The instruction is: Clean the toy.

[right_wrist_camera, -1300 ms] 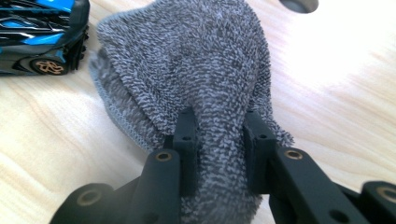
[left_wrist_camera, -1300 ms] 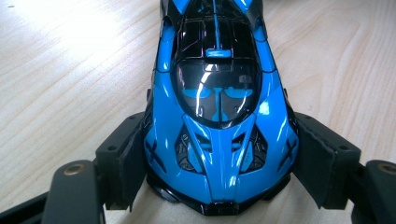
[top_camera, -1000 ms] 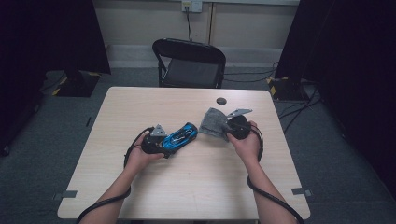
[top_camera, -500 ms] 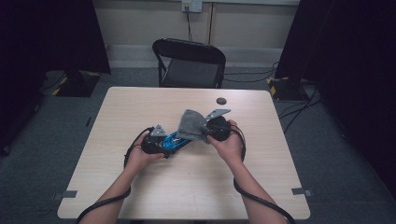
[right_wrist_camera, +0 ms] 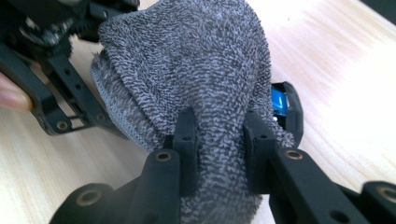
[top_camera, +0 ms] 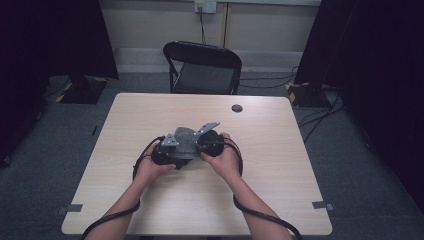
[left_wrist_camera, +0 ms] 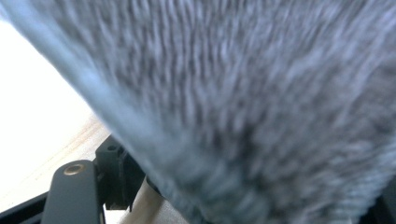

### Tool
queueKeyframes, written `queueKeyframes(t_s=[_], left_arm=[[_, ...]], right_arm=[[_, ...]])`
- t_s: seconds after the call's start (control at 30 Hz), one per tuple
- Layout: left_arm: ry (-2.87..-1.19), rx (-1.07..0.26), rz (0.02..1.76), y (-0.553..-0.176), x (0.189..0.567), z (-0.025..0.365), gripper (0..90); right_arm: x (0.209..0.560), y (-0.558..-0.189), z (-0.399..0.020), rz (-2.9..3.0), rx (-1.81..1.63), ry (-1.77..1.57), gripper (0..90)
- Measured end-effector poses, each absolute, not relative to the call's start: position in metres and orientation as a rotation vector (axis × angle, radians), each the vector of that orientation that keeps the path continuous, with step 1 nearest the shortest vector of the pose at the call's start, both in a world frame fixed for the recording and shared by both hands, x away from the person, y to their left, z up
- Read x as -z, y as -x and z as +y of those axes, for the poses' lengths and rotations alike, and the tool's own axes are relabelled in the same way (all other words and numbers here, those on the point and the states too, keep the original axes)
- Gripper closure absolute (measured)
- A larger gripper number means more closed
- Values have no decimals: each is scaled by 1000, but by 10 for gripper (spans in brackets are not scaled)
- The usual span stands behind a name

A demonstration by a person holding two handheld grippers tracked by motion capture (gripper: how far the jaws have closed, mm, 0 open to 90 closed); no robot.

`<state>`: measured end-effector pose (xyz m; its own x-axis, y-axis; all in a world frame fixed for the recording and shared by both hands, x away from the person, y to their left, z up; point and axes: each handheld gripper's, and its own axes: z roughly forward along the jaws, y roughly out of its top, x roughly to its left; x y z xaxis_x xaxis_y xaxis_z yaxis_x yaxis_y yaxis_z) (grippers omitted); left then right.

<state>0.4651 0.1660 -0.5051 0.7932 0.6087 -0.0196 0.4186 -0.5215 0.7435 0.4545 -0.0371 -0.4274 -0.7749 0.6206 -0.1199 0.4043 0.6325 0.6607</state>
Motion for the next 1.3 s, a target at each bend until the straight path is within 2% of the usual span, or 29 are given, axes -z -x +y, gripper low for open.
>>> queueKeyframes(t_s=[0.6, 1.3], left_arm=[[-2197, -313, 754, -465, 505, 166, 257], [-2197, -312, 757, -465, 505, 166, 258]], right_arm=[[447, -460, -28, 2558, -835, -809, 711], [453, -467, -35, 2552, -834, -836, 709]])
